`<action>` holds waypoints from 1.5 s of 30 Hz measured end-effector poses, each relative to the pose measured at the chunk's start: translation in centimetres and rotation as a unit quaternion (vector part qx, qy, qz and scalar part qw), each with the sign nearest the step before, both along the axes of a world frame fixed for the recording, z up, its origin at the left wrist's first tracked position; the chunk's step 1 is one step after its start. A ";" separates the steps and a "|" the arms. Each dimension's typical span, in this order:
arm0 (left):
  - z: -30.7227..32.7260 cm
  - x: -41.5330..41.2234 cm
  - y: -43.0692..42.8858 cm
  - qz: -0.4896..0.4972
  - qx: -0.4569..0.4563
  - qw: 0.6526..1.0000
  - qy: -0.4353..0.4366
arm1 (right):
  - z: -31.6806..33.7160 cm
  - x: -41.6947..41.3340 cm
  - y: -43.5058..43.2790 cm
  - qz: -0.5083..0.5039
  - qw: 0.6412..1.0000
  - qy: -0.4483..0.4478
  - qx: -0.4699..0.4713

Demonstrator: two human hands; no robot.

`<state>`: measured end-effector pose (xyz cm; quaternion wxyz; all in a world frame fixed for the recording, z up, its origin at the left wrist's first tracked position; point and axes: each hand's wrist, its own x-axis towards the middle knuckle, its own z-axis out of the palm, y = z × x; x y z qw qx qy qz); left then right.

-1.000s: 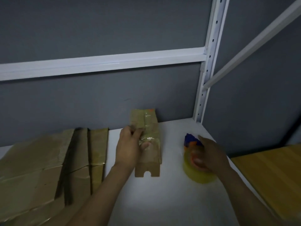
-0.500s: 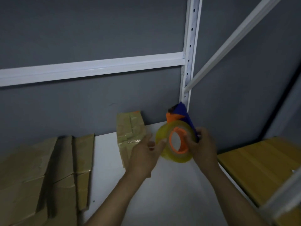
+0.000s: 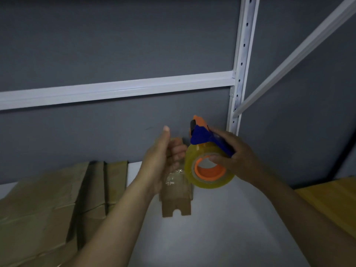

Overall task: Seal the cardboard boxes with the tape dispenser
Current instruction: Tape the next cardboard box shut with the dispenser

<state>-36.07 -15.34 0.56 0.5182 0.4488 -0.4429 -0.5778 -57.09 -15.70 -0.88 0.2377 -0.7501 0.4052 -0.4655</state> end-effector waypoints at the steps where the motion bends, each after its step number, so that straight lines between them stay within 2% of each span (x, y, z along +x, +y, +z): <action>1: 0.7 0.0 -0.3 -0.013 0.022 1.000 0.007 | 0.1 0.1 -0.1 0.002 1.000 0.025 -0.011; 4: 1.5 0.4 -1.3 0.001 0.041 0.999 0.017 | 0.0 -0.1 -0.7 0.005 0.996 0.080 -0.032; 8: 0.4 1.3 -2.1 0.040 0.033 0.998 -0.042 | -0.9 -0.9 -1.6 -0.015 0.980 0.196 -0.025; 11: -0.9 2.0 -2.0 0.055 0.024 0.994 -0.088 | -1.1 -1.7 -2.4 -0.014 0.971 0.236 -0.030; 16: -2.9 5.6 -2.1 0.140 0.036 0.984 -0.100 | -1.6 -3.9 -3.3 -0.018 0.951 0.308 -0.031; 19: -4.4 6.9 -2.1 0.128 0.059 0.984 -0.105 | -2.2 -4.5 -3.7 -0.026 0.931 0.365 -0.017; 25: -7.6 7.2 -3.4 0.119 0.099 0.979 -0.135 | -3.1 -4.2 -4.4 -0.036 0.905 0.422 -0.021; 31: -11.0 7.3 -3.3 0.117 0.124 0.979 -0.114 | -5.1 -3.2 -4.7 -0.004 0.914 0.405 0.000; 34: -11.6 7.5 -3.4 0.090 0.092 0.970 -0.207 | -5.4 -3.0 -4.7 0.000 0.920 0.391 0.014; 36: -12.0 7.3 -3.2 0.117 0.053 0.956 -0.265 | -5.4 -2.8 -4.7 0.000 0.920 0.392 0.018; 38: -11.9 7.1 -3.0 0.161 -0.053 0.946 -0.275 | -5.3 -2.1 -4.5 0.005 0.919 0.394 0.021; 40: -11.4 6.6 -3.1 0.088 -0.143 0.941 -0.293 | -5.3 -0.9 -4.3 0.011 0.918 0.396 0.022; 41: -11.2 6.5 -3.2 0.022 -0.161 0.922 -0.353 | -5.4 -0.3 -4.3 0.012 0.919 0.394 0.023; 42: -11.2 6.6 -3.5 -0.025 -0.180 0.870 -0.459 | -5.6 0.2 -4.3 0.013 0.920 0.391 0.025; 44: -11.9 8.0 -4.4 -0.016 -0.289 0.708 -0.645 | -5.9 0.8 -4.2 0.014 0.923 0.384 0.022; 45: -12.0 8.4 -4.7 -0.011 -0.336 0.645 -0.686 | -6.2 0.9 -4.1 0.014 0.925 0.380 0.021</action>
